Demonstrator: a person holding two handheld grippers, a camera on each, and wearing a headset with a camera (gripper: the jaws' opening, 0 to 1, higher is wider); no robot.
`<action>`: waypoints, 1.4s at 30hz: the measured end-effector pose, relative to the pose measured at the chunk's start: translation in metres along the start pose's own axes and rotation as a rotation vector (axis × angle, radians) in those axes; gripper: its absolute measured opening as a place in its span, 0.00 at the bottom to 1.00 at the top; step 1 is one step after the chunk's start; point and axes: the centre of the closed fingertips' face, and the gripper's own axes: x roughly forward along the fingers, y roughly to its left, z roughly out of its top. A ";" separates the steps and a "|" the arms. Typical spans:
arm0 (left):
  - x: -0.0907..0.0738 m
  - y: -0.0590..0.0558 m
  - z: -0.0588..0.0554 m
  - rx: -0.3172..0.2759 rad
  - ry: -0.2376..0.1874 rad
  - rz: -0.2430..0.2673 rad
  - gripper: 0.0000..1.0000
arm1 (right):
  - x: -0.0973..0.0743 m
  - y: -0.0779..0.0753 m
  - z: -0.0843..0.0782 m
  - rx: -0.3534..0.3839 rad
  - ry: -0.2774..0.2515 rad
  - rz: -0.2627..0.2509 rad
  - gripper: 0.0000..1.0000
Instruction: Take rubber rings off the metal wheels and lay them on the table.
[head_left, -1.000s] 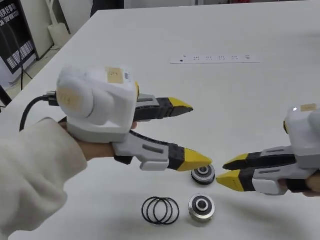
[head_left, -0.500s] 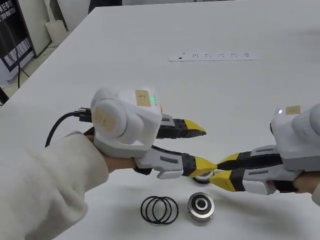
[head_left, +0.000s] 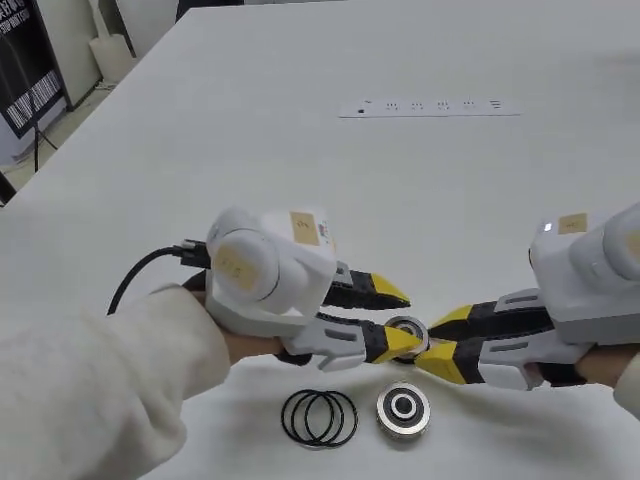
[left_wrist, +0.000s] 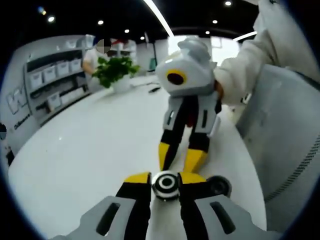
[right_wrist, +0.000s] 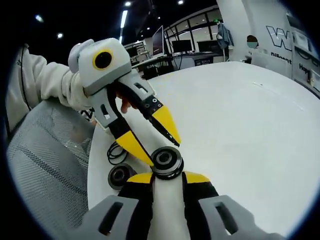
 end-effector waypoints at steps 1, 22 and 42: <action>0.001 0.000 -0.003 -0.002 0.015 0.004 0.21 | 0.000 0.000 0.000 0.002 0.002 0.001 0.20; 0.000 -0.004 -0.010 -0.028 0.018 -0.011 0.15 | 0.002 0.003 0.001 -0.060 0.018 -0.011 0.14; 0.003 -0.001 -0.010 0.001 0.011 -0.004 0.14 | 0.000 -0.005 -0.001 0.028 0.004 -0.064 0.00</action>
